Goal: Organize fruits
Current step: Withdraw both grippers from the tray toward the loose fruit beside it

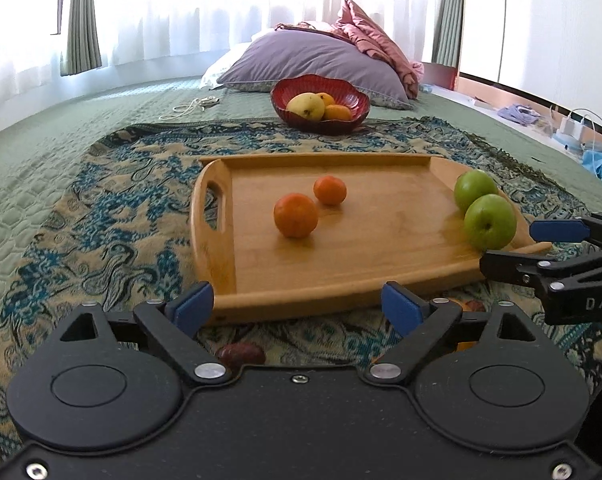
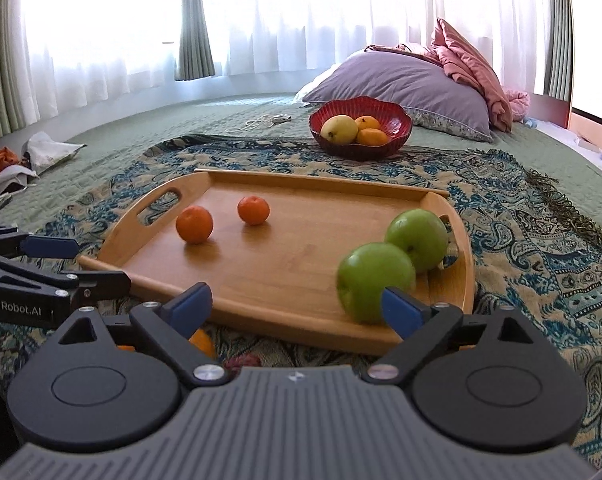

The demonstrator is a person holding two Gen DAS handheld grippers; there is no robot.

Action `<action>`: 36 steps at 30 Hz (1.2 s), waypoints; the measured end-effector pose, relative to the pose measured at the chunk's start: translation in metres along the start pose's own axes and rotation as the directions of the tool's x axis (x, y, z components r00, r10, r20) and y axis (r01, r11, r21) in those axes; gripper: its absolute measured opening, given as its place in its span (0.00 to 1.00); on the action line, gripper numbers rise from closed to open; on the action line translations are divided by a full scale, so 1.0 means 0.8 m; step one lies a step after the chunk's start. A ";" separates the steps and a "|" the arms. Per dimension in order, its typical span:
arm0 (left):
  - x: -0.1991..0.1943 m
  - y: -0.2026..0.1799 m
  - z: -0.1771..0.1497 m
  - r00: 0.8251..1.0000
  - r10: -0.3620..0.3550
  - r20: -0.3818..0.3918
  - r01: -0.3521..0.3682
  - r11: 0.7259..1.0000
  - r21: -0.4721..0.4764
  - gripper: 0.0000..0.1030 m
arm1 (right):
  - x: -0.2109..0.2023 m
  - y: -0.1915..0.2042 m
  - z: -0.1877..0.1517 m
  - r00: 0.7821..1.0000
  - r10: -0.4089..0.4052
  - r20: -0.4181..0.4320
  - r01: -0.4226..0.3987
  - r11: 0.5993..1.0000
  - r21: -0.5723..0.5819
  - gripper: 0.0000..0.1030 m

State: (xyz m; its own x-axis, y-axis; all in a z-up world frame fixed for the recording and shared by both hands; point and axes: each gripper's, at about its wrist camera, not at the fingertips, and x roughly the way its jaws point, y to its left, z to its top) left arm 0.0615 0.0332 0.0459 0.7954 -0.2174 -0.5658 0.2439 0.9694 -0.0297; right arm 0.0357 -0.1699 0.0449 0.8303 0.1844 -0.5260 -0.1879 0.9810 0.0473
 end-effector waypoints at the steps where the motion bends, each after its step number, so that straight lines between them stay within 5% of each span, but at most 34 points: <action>1: 0.000 0.002 -0.003 1.000 0.000 -0.002 0.000 1.000 -0.003 0.88 | -0.002 0.002 -0.002 1.000 0.000 0.000 0.000 1.000 -0.004 0.95; 21: -0.024 0.013 -0.052 0.999 0.032 0.017 -0.033 0.999 0.038 0.93 | -0.023 0.047 -0.055 1.000 0.014 0.027 -0.010 0.993 -0.118 0.96; 36: -0.036 -0.012 -0.054 0.989 -0.146 -0.018 0.146 0.989 0.037 0.55 | -0.018 0.095 -0.072 0.997 0.022 0.069 -0.001 0.955 -0.296 0.90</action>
State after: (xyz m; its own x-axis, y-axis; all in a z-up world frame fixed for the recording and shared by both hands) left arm 0.0124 0.0351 0.0266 0.7414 -0.3544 -0.5699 0.3780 0.9222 -0.0818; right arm -0.0211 -0.1012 0.0075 0.8602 0.2099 -0.4647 -0.3355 0.9193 -0.2058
